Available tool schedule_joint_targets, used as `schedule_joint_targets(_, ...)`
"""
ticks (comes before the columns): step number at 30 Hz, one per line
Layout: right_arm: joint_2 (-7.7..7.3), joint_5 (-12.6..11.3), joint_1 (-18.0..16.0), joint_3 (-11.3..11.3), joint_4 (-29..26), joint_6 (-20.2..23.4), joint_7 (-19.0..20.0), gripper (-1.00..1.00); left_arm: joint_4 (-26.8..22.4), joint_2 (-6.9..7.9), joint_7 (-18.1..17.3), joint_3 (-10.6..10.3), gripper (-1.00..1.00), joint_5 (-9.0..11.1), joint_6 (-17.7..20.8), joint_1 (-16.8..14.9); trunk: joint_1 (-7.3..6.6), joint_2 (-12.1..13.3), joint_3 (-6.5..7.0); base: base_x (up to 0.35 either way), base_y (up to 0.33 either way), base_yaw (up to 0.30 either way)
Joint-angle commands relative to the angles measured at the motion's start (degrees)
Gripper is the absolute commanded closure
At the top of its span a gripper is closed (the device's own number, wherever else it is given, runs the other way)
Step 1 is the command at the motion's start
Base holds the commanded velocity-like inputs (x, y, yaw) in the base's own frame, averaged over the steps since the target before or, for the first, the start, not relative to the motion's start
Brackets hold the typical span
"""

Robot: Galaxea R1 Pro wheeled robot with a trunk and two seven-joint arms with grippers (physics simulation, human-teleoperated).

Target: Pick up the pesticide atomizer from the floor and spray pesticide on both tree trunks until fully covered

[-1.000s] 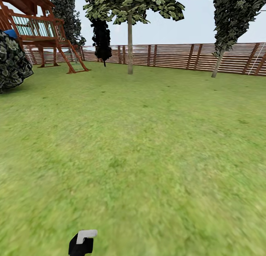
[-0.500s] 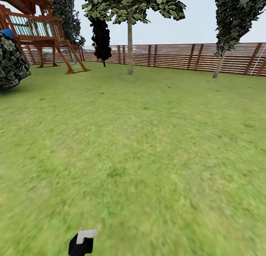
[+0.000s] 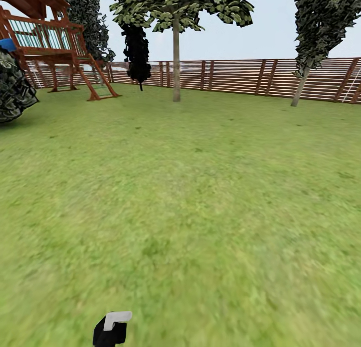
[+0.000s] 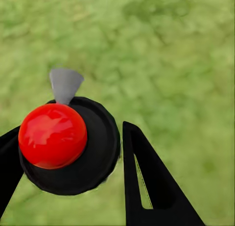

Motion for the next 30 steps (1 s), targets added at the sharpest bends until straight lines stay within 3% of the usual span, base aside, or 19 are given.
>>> schedule_joint_targets(1,0.01,0.5,0.0,-0.5,0.0,-0.1,0.0,-1.0,0.0,-0.06,0.2,0.3,1.0,-0.6,-0.2,0.0,0.03,0.0,-0.05,0.342,0.0,0.0)
schedule_joint_targets(30,0.01,0.5,0.0,-0.5,0.0,-0.1,0.0,-1.0,0.0,0.0,0.2,0.3,1.0,-0.6,-0.2,0.0,0.03,0.0,-0.05,0.342,0.0,0.0)
